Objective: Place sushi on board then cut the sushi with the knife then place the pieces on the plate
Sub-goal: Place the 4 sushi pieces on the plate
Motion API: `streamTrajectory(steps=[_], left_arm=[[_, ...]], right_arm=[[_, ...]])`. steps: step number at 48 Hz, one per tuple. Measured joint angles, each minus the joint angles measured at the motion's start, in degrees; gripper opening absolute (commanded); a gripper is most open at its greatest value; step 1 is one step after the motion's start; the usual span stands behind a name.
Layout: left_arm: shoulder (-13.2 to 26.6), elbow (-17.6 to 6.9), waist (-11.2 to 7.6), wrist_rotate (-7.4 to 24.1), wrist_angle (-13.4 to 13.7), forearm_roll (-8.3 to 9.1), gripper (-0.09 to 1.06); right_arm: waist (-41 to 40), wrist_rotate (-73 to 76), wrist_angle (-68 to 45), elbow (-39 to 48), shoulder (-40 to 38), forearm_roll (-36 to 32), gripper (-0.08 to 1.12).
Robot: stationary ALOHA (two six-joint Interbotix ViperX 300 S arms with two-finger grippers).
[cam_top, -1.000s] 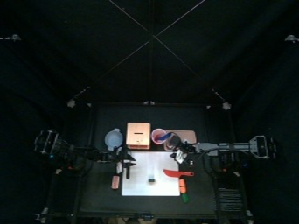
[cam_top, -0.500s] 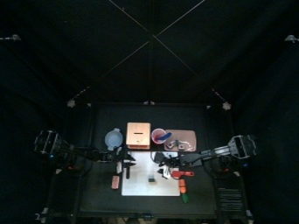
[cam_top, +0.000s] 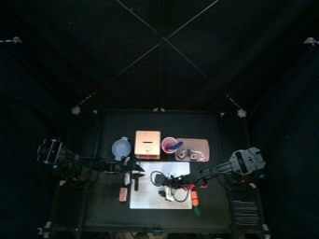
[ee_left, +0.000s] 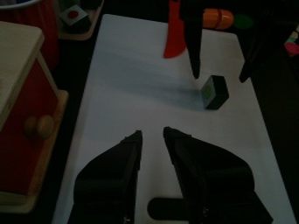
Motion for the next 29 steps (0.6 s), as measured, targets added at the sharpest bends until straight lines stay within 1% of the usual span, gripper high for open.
streamTrajectory(steps=[14, 20, 26, 29], left_arm=[[0.0, 0.0, 0.0, 0.0, 0.0, 0.09, 0.69], [0.0, 0.09, 0.0, 0.0, 0.0, 0.0, 0.69], [0.0, 0.09, 0.0, 0.0, 0.0, 0.0, 0.69], [0.0, 0.09, 0.0, -0.09, 0.0, 0.0, 0.69]], right_arm=[[0.44, -0.09, 2.99, -2.29, 3.52, -2.37, 0.93], [0.97, -0.18, 3.87, -2.9, 4.75, -2.99, 0.9], [1.05, -0.18, 4.66, -3.16, 5.62, -2.99, 0.83], [1.14, -0.26, 4.92, -3.25, 5.8, -3.08, 0.76]])
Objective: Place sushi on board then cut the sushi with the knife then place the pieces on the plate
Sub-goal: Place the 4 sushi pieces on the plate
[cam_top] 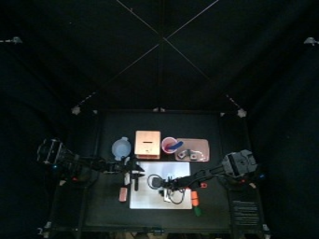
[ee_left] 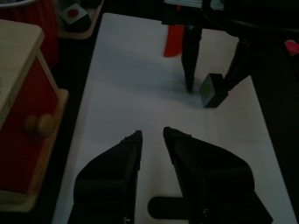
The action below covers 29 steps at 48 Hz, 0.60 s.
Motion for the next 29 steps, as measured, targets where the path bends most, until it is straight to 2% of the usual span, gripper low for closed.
streamTrajectory(steps=[8, 19, 29], left_arm=[[0.0, 0.0, 0.0, 0.09, 0.0, 0.0, 0.69], [0.0, 0.0, 0.0, 0.09, 0.0, 0.0, 0.69], [0.0, -0.09, 0.0, 0.18, 0.0, 0.09, 0.69]], right_arm=[[0.09, 0.0, 0.18, -0.09, 0.0, -0.62, 0.65], [-0.62, 0.53, 3.87, 0.97, -1.49, 0.0, 0.65], [-2.99, 0.44, 6.42, 4.13, -7.82, -0.09, 0.65]])
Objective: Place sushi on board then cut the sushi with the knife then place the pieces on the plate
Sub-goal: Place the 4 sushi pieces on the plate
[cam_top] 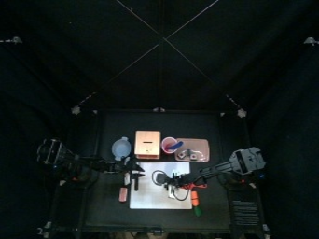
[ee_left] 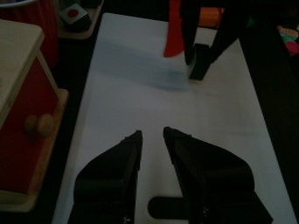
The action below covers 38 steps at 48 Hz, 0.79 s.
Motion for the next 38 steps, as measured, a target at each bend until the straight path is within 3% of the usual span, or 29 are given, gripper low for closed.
streamTrajectory(steps=[16, 38], left_arm=[[0.0, 0.09, 0.0, -0.09, 0.0, -0.09, 0.69], [0.0, 0.18, 0.0, -0.18, 0.0, 0.0, 0.69]], right_arm=[[-8.35, 0.0, 2.29, 9.49, -14.94, 0.0, 0.65], [-26.19, 0.18, 4.04, 23.64, -33.13, -1.05, 0.65]])
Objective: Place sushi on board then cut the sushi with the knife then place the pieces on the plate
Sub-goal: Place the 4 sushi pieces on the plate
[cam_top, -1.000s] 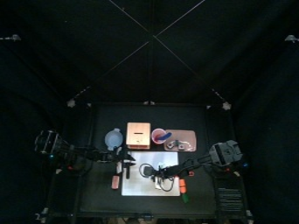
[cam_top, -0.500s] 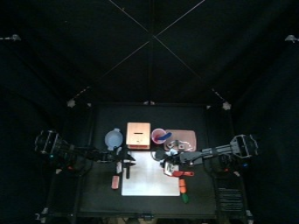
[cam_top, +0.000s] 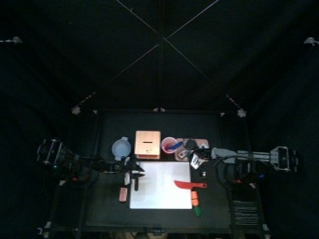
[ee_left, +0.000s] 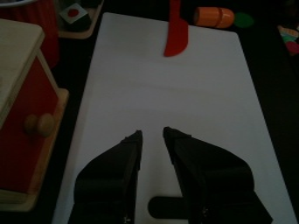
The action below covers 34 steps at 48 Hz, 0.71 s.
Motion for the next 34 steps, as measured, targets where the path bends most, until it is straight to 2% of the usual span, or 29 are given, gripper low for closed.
streamTrajectory(steps=[8, 20, 34], left_arm=[[0.0, -0.09, 0.09, 0.0, 0.0, -0.09, 0.69], [0.0, -0.09, 0.18, 0.09, 0.0, -0.09, 0.69], [0.0, -0.09, 0.18, 0.09, 0.0, -0.09, 0.69]], right_arm=[[-8.7, -0.26, 0.26, 4.04, -1.49, -1.05, 0.65], [-15.91, -0.26, -1.93, 6.68, -1.23, -2.64, 0.67], [-17.05, -0.35, -4.83, 8.79, 1.85, -2.72, 0.85]])
